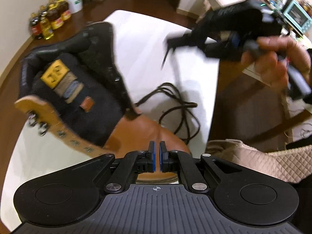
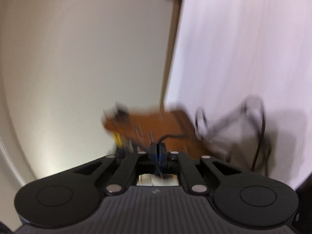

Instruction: Lace up shoes with both hands

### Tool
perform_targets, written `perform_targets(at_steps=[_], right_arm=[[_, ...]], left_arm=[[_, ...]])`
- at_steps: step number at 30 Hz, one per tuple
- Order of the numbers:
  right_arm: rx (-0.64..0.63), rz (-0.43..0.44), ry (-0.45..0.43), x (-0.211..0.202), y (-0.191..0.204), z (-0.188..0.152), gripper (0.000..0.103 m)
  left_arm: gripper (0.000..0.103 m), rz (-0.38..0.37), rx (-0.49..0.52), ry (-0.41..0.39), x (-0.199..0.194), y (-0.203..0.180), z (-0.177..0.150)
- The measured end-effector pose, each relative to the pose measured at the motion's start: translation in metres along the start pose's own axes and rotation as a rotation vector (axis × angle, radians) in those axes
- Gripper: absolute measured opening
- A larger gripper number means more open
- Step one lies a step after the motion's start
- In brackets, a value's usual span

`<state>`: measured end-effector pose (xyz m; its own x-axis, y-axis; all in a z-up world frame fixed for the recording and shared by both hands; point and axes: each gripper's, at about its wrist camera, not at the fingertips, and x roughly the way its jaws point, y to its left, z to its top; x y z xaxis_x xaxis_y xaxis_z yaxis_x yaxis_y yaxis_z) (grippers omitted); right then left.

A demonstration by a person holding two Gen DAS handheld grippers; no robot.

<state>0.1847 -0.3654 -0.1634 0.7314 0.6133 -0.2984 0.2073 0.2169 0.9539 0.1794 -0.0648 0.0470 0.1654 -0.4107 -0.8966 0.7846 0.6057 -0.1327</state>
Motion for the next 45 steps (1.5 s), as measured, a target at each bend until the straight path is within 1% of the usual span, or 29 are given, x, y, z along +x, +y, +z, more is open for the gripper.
perform_targets(at_steps=[1, 2, 4, 5, 7, 9, 10, 13, 15, 17, 20, 21, 26, 30, 35, 42, 45], right_arm=[[-0.002, 0.008, -0.018, -0.002, 0.003, 0.0, 0.003], [0.004, 0.016, -0.025, -0.001, 0.006, -0.008, 0.003], [0.019, 0.033, -0.039, 0.001, 0.011, -0.023, 0.003], [0.037, 0.04, -0.035, 0.005, 0.009, -0.033, 0.003], [0.072, 0.051, -0.026, 0.016, 0.005, -0.054, 0.003], [0.115, 0.049, -0.041, 0.033, -0.003, -0.085, 0.003], [0.119, 0.05, -0.047, 0.034, -0.004, -0.091, 0.003], [0.119, 0.032, -0.1, 0.045, -0.006, -0.119, 0.003], [0.111, 0.014, -0.121, 0.055, -0.006, -0.138, 0.003], [0.096, -0.009, -0.139, 0.062, -0.006, -0.147, 0.003], [0.1, -0.038, -0.178, 0.067, -0.009, -0.155, 0.003], [0.097, -0.045, -0.182, 0.067, -0.008, -0.153, 0.003], [0.055, -0.1, -0.153, 0.071, -0.008, -0.149, 0.003], [0.061, -0.092, -0.168, 0.066, -0.011, -0.148, 0.003], [0.063, -0.096, -0.191, 0.059, -0.012, -0.152, 0.003], [0.074, -0.084, -0.156, 0.065, -0.02, -0.163, 0.003], [0.086, -0.084, -0.138, 0.064, -0.024, -0.167, 0.003]], left_arm=[[0.004, 0.027, -0.017, -0.026, -0.004, 0.003, -0.003], [0.004, 0.048, -0.031, -0.053, -0.007, 0.006, -0.007], [0.005, 0.072, -0.047, -0.109, -0.012, 0.012, -0.016], [0.006, 0.077, -0.044, -0.118, -0.012, 0.014, -0.02], [0.006, 0.064, -0.007, -0.086, -0.008, 0.018, -0.026], [0.006, 0.052, 0.03, -0.054, -0.003, 0.022, -0.033], [0.006, 0.046, 0.051, -0.038, -0.001, 0.024, -0.036], [0.006, 0.03, 0.112, 0.01, 0.008, 0.028, -0.048], [0.006, 0.038, 0.133, 0.004, 0.009, 0.031, -0.055], [0.006, 0.045, 0.137, -0.02, 0.008, 0.035, -0.061], [0.006, 0.054, 0.14, -0.046, 0.009, 0.035, -0.064], [0.006, 0.058, 0.138, -0.054, 0.009, 0.034, -0.063], [0.006, 0.035, 0.088, -0.089, 0.006, 0.029, -0.064], [0.006, 0.016, 0.05, -0.098, 0.007, 0.024, -0.063], [0.006, 0.024, 0.054, -0.101, 0.007, 0.02, -0.065], [0.006, 0.025, 0.038, -0.118, 0.003, 0.027, -0.064], [0.006, 0.041, 0.04, -0.128, 0.003, 0.033, -0.062]])
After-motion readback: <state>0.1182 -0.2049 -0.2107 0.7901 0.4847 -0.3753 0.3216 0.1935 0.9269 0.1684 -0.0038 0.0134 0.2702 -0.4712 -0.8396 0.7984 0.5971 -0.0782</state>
